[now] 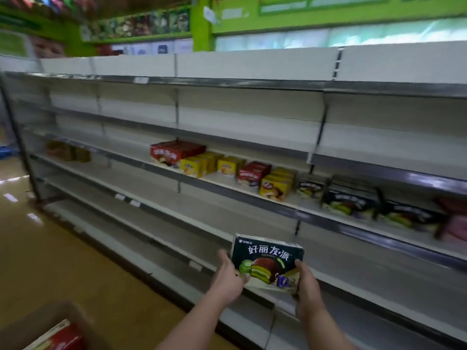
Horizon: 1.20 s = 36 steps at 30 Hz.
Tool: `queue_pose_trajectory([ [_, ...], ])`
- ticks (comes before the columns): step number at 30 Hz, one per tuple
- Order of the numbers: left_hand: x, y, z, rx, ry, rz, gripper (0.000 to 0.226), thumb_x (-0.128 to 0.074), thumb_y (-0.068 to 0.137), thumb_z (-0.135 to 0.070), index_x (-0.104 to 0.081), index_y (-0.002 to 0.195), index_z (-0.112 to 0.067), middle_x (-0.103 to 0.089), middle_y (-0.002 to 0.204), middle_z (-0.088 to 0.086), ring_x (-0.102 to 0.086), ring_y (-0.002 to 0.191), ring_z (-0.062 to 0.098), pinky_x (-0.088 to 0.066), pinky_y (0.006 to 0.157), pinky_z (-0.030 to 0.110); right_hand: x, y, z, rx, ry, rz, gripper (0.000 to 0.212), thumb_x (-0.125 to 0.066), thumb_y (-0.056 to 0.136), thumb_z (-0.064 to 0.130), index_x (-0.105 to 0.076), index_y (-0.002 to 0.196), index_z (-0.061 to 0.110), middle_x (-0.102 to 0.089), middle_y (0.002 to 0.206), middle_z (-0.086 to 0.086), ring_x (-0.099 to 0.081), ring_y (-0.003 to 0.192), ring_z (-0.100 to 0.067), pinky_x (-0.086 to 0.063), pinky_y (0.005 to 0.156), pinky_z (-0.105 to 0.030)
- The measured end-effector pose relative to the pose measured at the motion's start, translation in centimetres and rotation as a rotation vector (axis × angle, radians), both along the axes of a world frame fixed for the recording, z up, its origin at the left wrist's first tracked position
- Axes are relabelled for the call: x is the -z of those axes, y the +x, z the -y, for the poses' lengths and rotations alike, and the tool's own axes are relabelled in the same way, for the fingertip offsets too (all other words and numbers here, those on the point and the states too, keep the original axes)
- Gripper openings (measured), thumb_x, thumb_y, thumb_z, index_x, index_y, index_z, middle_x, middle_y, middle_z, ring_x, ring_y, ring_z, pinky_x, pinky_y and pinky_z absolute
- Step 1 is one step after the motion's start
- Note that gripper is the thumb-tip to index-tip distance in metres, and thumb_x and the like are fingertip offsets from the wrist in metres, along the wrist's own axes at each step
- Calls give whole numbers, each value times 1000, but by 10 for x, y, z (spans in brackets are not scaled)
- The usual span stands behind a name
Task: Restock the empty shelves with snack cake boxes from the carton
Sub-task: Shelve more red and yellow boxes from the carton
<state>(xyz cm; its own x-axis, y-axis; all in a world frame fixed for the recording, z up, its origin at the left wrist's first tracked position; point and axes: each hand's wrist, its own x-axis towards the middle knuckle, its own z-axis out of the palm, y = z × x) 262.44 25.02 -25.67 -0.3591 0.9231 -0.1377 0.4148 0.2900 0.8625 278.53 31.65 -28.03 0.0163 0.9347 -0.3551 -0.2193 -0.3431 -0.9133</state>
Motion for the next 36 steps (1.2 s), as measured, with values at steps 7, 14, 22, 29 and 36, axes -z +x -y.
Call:
queue_pose_trajectory([
  [7,-7,103,-44,118,92,-77,39,-59,92,-16,-40,125,-10,-46,130,7,-53,106,20,-42,83,26,-10,114,-1,218,54,-4,15,-57,93,25,-54,96,10,-63,104,-23,-58,80,-29,-40,63,-32],
  [14,-16,202,-85,263,168,-46,36,-59,93,-19,-46,125,-10,-45,131,8,-50,89,11,-43,80,22,-23,219,-26,344,40,47,24,-62,89,35,-52,96,14,-58,120,-19,-52,116,-37,-39,92,-46],
  [22,-35,293,-138,263,115,-169,44,-53,96,-28,-43,134,-9,-37,140,13,-52,116,29,-43,90,31,-46,301,-66,354,153,311,27,-67,85,2,-48,105,6,-56,91,-6,-53,89,-23,-40,82,-34],
  [29,-35,356,-194,253,104,-110,53,-56,94,-25,-35,140,-7,-26,146,11,-49,121,31,-43,93,34,-41,357,-123,346,224,771,37,-75,74,28,-55,105,24,-60,108,-10,-58,100,-28,-51,86,-46],
  [36,-33,388,-256,237,185,42,69,-59,93,-20,-20,149,-13,-30,146,9,-44,127,30,-41,96,35,-59,379,-176,309,257,766,32,-65,86,18,-57,117,13,-64,109,-10,-62,94,-26,-52,81,-40],
])
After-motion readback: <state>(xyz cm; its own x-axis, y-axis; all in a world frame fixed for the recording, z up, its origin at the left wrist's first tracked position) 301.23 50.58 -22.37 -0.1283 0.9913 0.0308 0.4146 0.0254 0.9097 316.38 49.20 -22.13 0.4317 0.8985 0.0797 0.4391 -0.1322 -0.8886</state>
